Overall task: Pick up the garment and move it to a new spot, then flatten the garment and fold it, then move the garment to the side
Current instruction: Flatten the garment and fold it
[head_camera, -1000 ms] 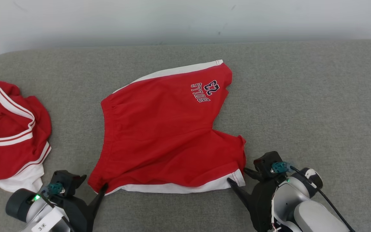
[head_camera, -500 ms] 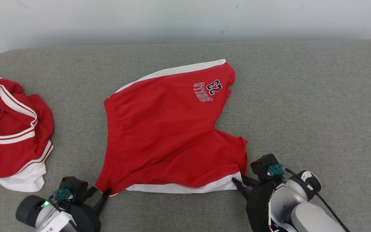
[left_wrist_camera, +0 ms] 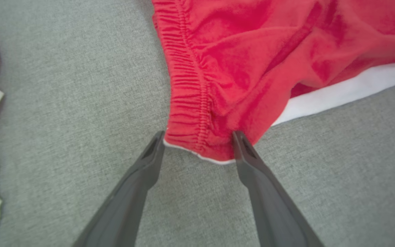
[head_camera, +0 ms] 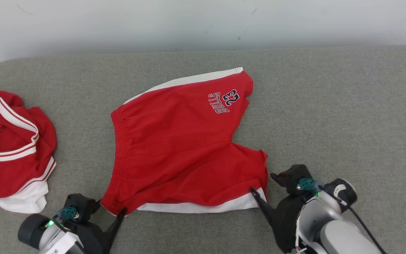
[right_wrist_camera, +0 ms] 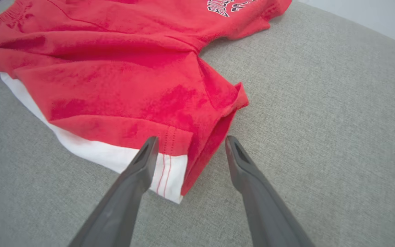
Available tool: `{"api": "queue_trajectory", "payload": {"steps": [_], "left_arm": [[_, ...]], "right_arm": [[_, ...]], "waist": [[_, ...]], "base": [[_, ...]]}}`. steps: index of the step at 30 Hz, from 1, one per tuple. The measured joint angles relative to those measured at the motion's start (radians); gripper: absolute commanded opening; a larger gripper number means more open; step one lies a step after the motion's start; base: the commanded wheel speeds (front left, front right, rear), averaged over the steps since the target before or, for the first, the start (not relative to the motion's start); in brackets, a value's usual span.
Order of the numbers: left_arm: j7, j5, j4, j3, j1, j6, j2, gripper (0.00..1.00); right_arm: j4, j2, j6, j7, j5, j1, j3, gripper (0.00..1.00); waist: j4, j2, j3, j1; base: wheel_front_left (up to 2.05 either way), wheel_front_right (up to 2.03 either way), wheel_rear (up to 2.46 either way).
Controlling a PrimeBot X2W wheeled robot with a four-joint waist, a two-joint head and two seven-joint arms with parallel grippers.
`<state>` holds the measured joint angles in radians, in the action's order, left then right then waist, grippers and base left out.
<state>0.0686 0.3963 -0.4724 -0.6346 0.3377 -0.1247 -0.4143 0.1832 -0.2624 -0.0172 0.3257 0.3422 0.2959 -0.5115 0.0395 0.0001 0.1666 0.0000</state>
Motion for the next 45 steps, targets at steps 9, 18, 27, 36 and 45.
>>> {"api": "queue_trajectory", "payload": {"steps": [9,18,27,36,45], "left_arm": [[-0.017,0.009,-0.014,-0.024,0.001,0.000,-0.004,1.00],[-0.029,0.018,-0.027,-0.040,0.021,0.000,-0.003,1.00],[-0.041,0.041,-0.040,-0.057,0.038,0.000,-0.004,1.00],[-0.053,0.055,-0.063,-0.063,0.038,0.000,-0.001,0.76],[-0.086,0.073,-0.089,-0.042,0.034,0.002,0.007,0.00]], "right_arm": [[0.007,0.020,0.017,0.011,0.002,-0.018,-0.039,1.00],[0.035,0.020,0.016,0.027,0.012,-0.042,-0.037,0.99],[0.041,0.023,0.016,0.035,0.019,-0.041,-0.036,0.39],[0.049,0.022,0.017,0.035,0.026,-0.042,-0.037,0.00],[0.041,0.020,0.007,0.007,0.030,-0.048,-0.011,0.00]], "waist": [[0.000,0.0000,-0.001,0.0000],[0.005,0.0000,0.006,0.0000],[0.009,0.0000,0.010,0.0000],[0.009,-0.0001,0.001,0.0000],[0.006,0.0000,-0.028,0.0000]], "base": [[0.00,0.00,0.00],[0.00,0.00,0.00],[0.00,0.00,0.00],[0.00,0.00,0.00],[0.00,0.00,0.00]]}}
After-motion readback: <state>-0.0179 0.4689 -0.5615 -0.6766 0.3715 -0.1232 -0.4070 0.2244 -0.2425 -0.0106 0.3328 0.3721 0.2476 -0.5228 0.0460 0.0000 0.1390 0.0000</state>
